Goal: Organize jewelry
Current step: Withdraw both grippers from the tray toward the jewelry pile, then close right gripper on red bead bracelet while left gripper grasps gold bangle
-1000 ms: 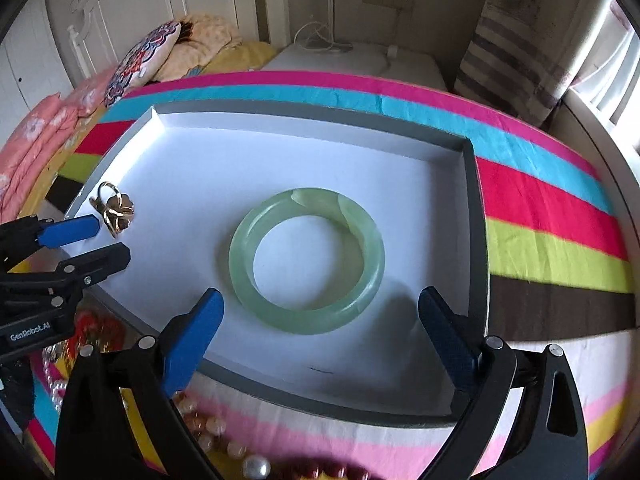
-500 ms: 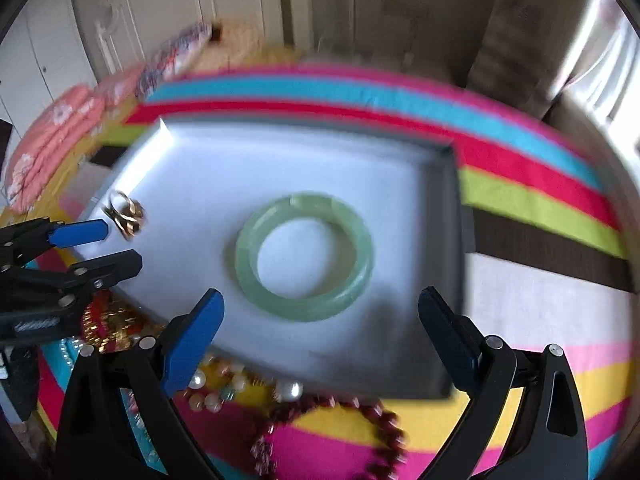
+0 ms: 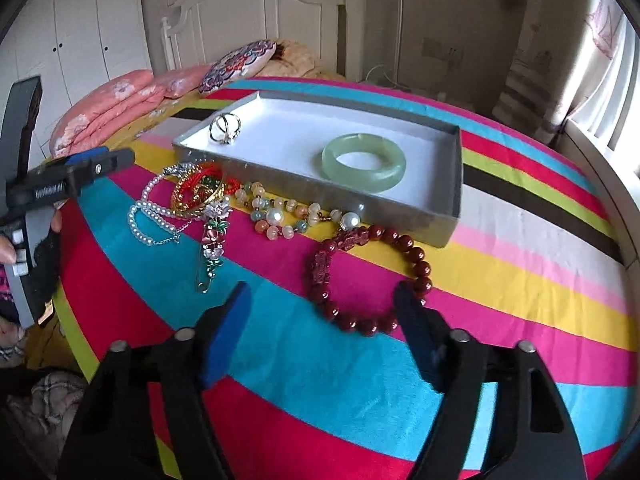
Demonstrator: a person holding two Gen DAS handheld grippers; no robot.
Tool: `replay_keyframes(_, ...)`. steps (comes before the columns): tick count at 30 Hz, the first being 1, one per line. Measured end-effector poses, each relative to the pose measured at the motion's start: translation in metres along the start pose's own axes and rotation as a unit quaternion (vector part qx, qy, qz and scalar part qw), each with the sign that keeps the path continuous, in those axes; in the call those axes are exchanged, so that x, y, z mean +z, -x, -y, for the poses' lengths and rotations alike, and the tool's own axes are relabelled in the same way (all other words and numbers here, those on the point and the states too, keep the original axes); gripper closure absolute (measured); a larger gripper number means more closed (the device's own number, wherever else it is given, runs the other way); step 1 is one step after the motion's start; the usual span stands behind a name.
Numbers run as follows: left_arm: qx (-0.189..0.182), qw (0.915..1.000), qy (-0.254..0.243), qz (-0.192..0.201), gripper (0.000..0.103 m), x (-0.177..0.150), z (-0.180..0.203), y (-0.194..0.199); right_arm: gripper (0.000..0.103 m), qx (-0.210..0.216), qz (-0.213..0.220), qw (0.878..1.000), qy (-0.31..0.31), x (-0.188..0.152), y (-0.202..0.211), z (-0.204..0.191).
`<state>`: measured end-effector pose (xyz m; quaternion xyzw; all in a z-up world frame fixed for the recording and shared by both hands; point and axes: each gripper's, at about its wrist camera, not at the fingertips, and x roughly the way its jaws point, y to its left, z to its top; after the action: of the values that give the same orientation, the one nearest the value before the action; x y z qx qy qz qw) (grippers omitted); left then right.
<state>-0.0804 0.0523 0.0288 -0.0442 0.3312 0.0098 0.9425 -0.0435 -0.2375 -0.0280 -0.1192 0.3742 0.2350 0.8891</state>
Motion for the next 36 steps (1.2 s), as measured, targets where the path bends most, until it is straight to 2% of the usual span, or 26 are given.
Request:
replay_keyframes(2, -0.010, 0.9999, -0.001, -0.008, 0.002, -0.001, -0.003, -0.006, 0.047, -0.001, -0.005, 1.000, 0.003, 0.006, -0.008, -0.001)
replay_keyframes(5, -0.024, 0.9996, 0.000, -0.015, 0.002, -0.001, -0.004, -0.010, 0.054, -0.005, -0.016, 1.000, 0.002, 0.008, -0.018, -0.001)
replay_keyframes(10, -0.057, 0.9979, -0.009, -0.029, 0.002, -0.002, 0.000, -0.016, 0.059, -0.006, -0.026, 1.000, 0.000, 0.008, -0.025, -0.001)
replay_keyframes(14, -0.067, 0.9973, -0.011, -0.029, 0.002, -0.002, 0.002, -0.016, 0.083, -0.010, -0.018, 1.000, 0.001, 0.005, -0.021, -0.002)
replay_keyframes(17, -0.069, 0.9971, -0.015, -0.030, 0.002, -0.003, 0.003, -0.016, 0.087, -0.011, -0.010, 1.000, -0.001, 0.003, -0.019, -0.001)
replay_keyframes(20, -0.059, 0.9977, -0.019, -0.028, 0.003, -0.002, 0.007, -0.014, 0.089, -0.008, 0.016, 1.000, -0.007, 0.002, -0.010, 0.001)
replay_keyframes(24, -0.061, 0.9958, -0.066, -0.020, 0.003, 0.002, 0.032, -0.009, 0.089, -0.004, 0.037, 0.999, -0.023, 0.001, -0.003, 0.008)
replay_keyframes(25, -0.065, 0.9947, -0.077, -0.022, 0.006, 0.005, 0.042, -0.009, 0.089, -0.004, 0.040, 0.999, -0.024, 0.001, -0.002, 0.009)
replay_keyframes(28, -0.075, 0.9911, -0.106, -0.030, 0.025, 0.012, 0.065, -0.015, 0.089, -0.006, 0.047, 0.999, -0.022, 0.000, 0.000, 0.007)
replay_keyframes(30, -0.065, 0.9880, -0.135, -0.039, 0.044, 0.018, 0.081, -0.025, 0.089, -0.004, 0.050, 0.998, -0.023, 0.000, 0.001, 0.007)
replay_keyframes(35, -0.059, 0.9857, -0.142, -0.069, 0.067, 0.022, 0.087, -0.049, 0.089, 0.000, 0.061, 0.998, -0.027, -0.002, 0.005, 0.009)
replay_keyframes(36, -0.057, 0.9855, -0.142, -0.073, 0.068, 0.022, 0.086, -0.052, 0.089, 0.000, 0.062, 0.998, -0.028, -0.001, 0.005, 0.009)
